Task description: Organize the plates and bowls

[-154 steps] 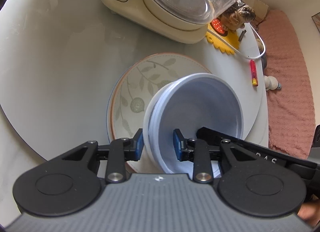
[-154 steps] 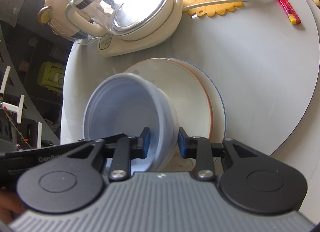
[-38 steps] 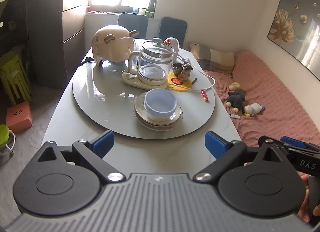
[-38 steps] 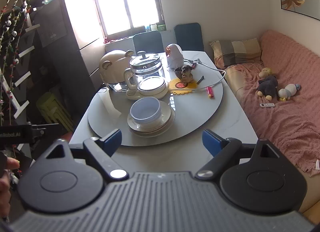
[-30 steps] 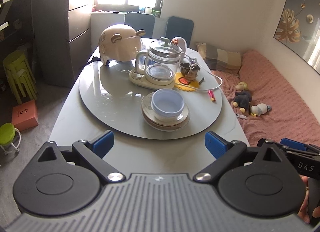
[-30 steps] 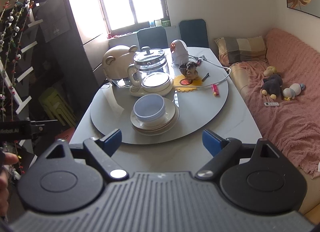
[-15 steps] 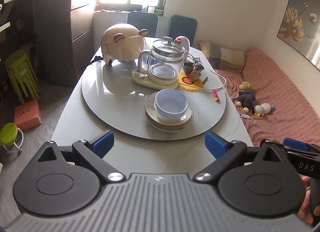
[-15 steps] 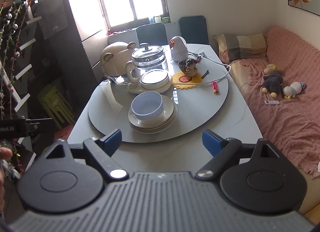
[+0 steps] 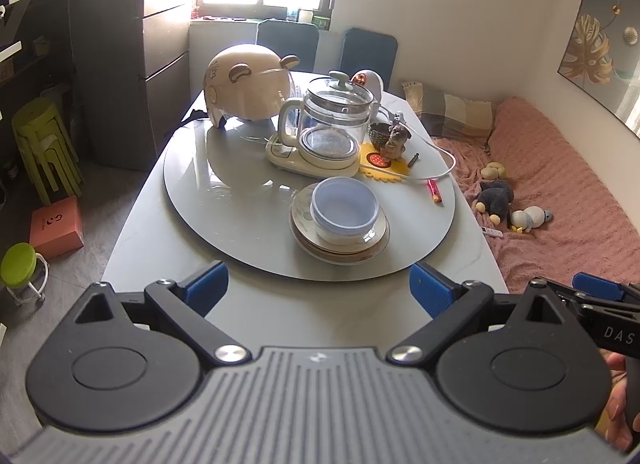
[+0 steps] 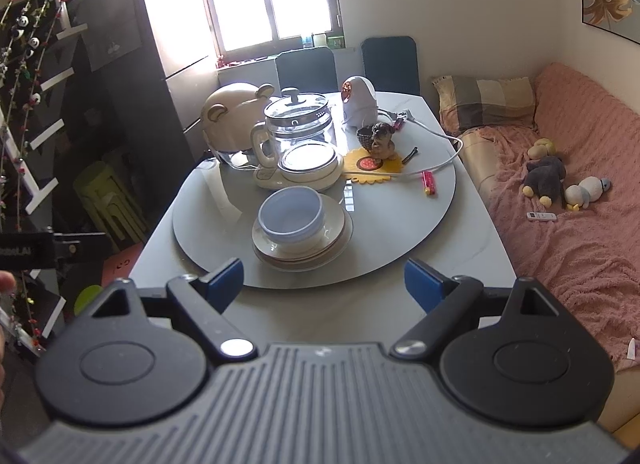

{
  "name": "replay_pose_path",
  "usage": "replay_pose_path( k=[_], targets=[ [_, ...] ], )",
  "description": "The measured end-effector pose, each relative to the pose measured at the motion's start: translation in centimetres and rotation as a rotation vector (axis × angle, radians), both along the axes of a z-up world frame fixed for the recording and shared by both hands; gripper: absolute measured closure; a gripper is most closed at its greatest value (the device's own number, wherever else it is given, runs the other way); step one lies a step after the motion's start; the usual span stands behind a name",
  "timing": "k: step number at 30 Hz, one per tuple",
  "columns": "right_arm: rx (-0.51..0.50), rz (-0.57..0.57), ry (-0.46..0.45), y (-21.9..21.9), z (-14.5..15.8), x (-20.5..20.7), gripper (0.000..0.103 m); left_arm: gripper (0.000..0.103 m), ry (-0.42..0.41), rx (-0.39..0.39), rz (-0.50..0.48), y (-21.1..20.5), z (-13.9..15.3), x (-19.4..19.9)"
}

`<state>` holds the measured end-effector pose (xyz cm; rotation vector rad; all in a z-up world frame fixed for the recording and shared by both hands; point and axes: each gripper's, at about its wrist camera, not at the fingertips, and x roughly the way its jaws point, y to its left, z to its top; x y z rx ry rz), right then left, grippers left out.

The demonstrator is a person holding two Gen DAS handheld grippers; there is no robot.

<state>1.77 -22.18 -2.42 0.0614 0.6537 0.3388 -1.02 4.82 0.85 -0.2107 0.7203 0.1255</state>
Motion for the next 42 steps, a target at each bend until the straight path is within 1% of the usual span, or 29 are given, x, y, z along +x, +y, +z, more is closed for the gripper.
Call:
replay_pose_path(
  k=[10, 14, 24, 42],
  targets=[
    [-0.005, 0.003, 0.003, 0.2, 0.1, 0.3, 0.014, 0.004, -0.009, -0.007, -0.009, 0.2, 0.4, 0.0],
    [-0.021, 0.006, -0.012, 0.4, 0.4, 0.1, 0.014, 0.004, -0.021, 0.000, -0.016, 0.0, 0.7, -0.2],
    [0.002, 0.005, -0.005, 0.2, 0.4, 0.0, 0.014, 0.004, -0.022, 0.011, -0.025, 0.1, 1.0, -0.2],
    [-0.001, 0.003, -0.005, -0.1, 0.7, -0.2, 0.014, 0.004, -0.036, 0.001, -0.037, 0.3, 1.4, -0.2]
  ],
)
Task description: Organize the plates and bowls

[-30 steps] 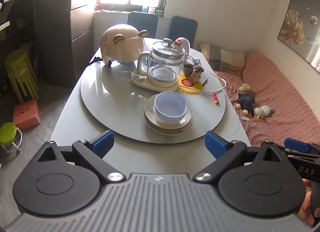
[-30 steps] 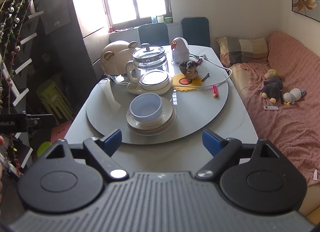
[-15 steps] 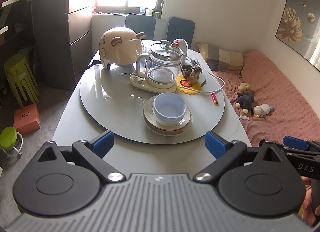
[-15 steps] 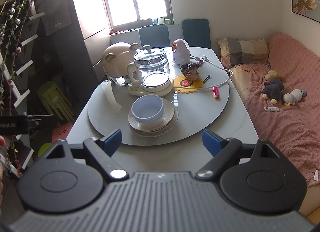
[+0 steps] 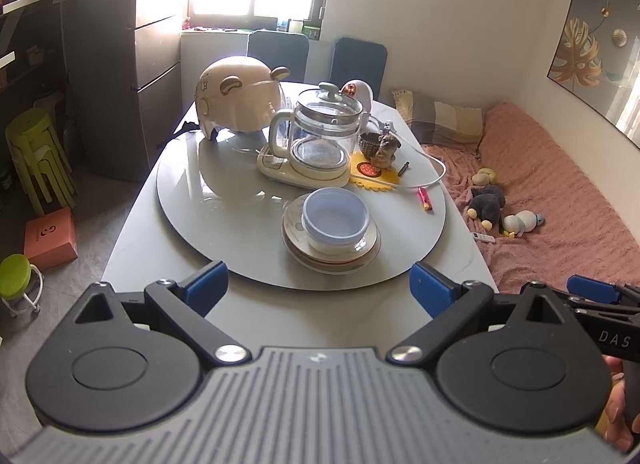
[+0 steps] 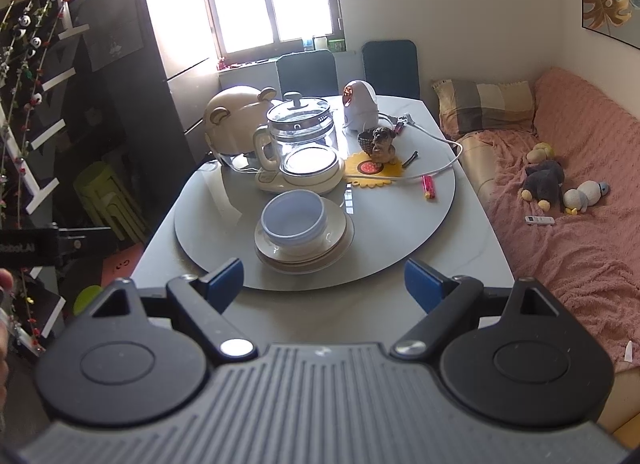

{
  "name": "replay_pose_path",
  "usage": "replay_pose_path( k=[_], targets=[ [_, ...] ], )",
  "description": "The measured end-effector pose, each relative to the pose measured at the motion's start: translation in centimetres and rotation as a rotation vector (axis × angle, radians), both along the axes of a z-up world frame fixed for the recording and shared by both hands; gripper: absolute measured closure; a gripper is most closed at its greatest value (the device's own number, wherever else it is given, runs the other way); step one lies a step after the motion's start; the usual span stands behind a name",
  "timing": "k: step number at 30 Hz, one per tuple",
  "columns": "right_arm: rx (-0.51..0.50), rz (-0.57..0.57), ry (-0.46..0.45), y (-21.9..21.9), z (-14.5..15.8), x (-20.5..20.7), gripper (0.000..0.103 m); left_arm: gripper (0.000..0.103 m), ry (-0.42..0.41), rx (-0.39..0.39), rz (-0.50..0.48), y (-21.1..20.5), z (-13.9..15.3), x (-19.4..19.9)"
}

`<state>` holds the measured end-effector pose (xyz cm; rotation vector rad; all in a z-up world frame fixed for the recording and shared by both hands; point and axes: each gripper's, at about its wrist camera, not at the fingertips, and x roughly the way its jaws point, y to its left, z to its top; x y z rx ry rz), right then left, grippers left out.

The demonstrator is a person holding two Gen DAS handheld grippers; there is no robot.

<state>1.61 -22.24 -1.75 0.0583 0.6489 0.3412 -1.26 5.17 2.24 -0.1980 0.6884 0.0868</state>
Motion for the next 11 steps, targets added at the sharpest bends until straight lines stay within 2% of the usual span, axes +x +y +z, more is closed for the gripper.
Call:
replay_pose_path(
  k=[11],
  targets=[
    [-0.001, 0.003, -0.012, -0.07, 0.31, -0.25, 0.014, 0.004, -0.004, 0.005, -0.002, -0.25, 0.05, -0.29]
  ],
)
